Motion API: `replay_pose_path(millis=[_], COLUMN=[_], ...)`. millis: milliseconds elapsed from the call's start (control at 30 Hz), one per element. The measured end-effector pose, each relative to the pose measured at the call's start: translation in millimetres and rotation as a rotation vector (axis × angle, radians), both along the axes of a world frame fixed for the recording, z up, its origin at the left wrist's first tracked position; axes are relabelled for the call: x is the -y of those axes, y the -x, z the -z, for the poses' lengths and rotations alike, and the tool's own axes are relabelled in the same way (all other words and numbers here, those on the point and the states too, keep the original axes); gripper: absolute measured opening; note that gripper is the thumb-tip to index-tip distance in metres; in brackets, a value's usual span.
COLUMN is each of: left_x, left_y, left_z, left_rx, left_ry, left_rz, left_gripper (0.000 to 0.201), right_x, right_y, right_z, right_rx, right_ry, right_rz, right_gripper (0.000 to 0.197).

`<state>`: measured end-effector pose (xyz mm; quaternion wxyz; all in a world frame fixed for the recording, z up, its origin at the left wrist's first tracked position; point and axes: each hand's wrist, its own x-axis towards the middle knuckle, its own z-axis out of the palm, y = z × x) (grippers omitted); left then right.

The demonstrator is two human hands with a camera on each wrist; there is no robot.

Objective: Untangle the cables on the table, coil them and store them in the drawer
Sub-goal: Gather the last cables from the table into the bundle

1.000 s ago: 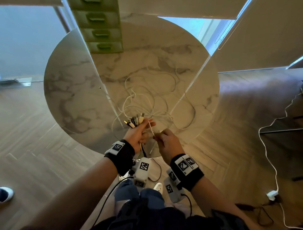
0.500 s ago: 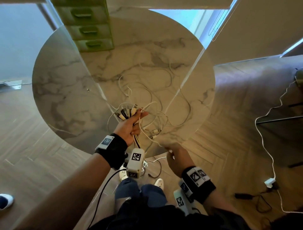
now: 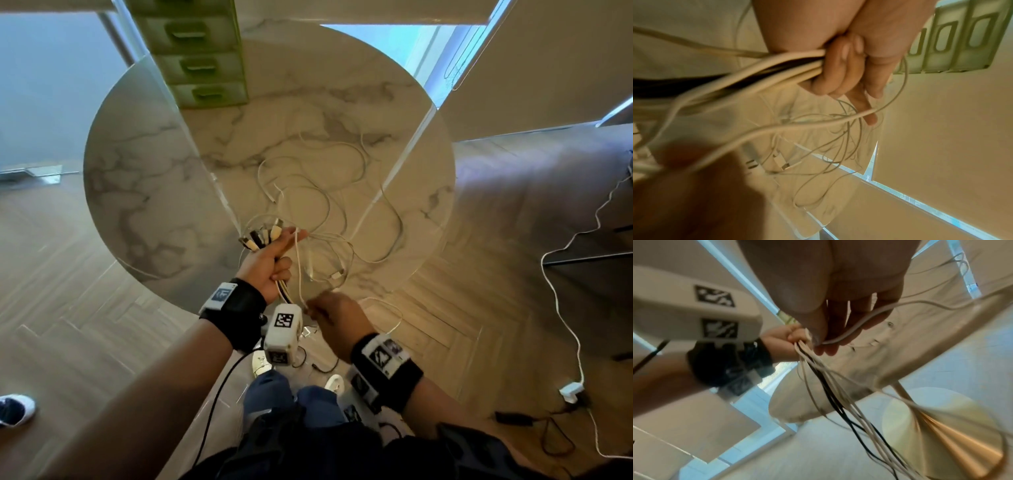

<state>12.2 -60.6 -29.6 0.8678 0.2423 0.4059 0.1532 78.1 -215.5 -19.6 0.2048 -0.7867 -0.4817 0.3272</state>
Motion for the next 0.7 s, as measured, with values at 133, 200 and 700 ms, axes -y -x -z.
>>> replay_pose_path(millis=[133,200,700], left_x=[-11.2,-11.3,30.1], left_y=[-2.0,-3.2,8.4], left_z=[0.1,1.3,-4.2], left_rx=[0.012,0.02,-0.104], left_ry=[0.028,0.047,-0.261], left_rz=[-0.028,-0.043,0.1], left_gripper=[0.016,0.013,0.011], right_x=[43.1,56.3,-25.9], right_y=[7.1,5.0,-6.2], right_z=[27.1,33.3,-25.1], right_rx=[-0.039,-0.076,-0.504], right_ry=[0.228,0.298,-0.13], right_rz=[-0.058,-0.085,0.386], right_gripper=[0.024,0.021,0.03])
